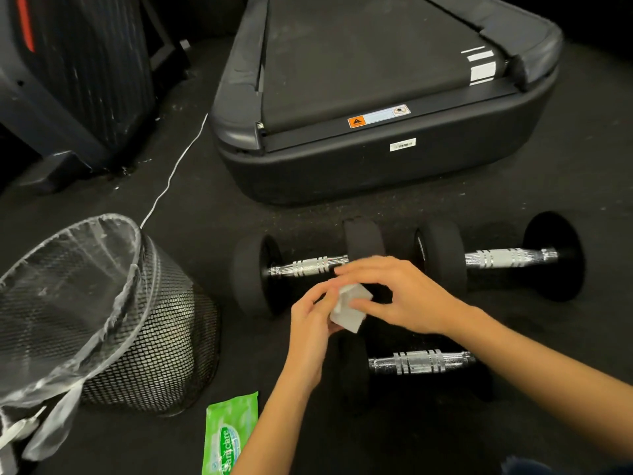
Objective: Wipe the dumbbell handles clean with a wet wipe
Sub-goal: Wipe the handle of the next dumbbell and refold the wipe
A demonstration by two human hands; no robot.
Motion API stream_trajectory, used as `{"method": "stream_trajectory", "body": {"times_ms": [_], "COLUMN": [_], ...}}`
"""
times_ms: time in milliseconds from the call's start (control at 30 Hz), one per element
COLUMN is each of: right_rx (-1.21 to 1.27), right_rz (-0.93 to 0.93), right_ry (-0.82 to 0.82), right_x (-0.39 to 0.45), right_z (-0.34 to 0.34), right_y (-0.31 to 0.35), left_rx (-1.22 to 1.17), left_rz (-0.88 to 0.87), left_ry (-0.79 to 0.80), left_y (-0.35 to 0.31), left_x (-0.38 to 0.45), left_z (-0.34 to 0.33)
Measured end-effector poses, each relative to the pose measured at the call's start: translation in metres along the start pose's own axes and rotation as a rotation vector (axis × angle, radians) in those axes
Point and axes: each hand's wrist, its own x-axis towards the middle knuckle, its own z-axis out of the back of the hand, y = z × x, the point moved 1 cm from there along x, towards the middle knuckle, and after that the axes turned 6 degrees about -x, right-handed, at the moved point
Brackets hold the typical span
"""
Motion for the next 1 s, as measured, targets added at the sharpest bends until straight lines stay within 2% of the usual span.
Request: {"method": "stream_trajectory", "body": {"times_ms": [133, 233, 367, 533, 600, 667, 767, 1000], "right_rx": [0.27, 0.375, 0.644, 1.125, 1.162, 1.079, 0.969, 1.067], "right_rz": [-0.205, -0.326, -0.435, -0.619, -0.715, -0.782, -0.794, -0.762], "right_ry": [-0.18, -0.232, -0.259, -0.26, -0.228, -0.154, -0.08, -0.128], "right_x": [-0.019, -0.028, -0.036, -0.049, -0.052, -0.053, -0.055, -0.063], "right_z": [0.0, -0.001, 0.0, 0.001, -0.001, -0.003, -0.003, -0.003], "right_y": [0.005, 0.002, -0.001, 0.002, 0.005, 0.009, 0.013, 0.008], "left_rx": [0.052, 0.058, 0.072, -0.056, -0.053, -0.034, -0.02, -0.106], "left_rz": [-0.029, -0.053, -0.123, -0.06, -0.057, -0.056, -0.046, 0.049], "left_ry": [0.059, 0.087, 0.03, -0.004, -0.012, -0.009, -0.027, -0.054], "left_y": [0.004, 0.009, 0.017, 0.014, 0.012, 0.012, 0.011, 0.014], "left_x": [-0.014, -0.022, -0.028, -0.03, -0.031, -0.033, -0.036, -0.035], "left_z": [-0.013, -0.022, -0.025, -0.02, -0.021, -0.023, -0.026, -0.02]}}
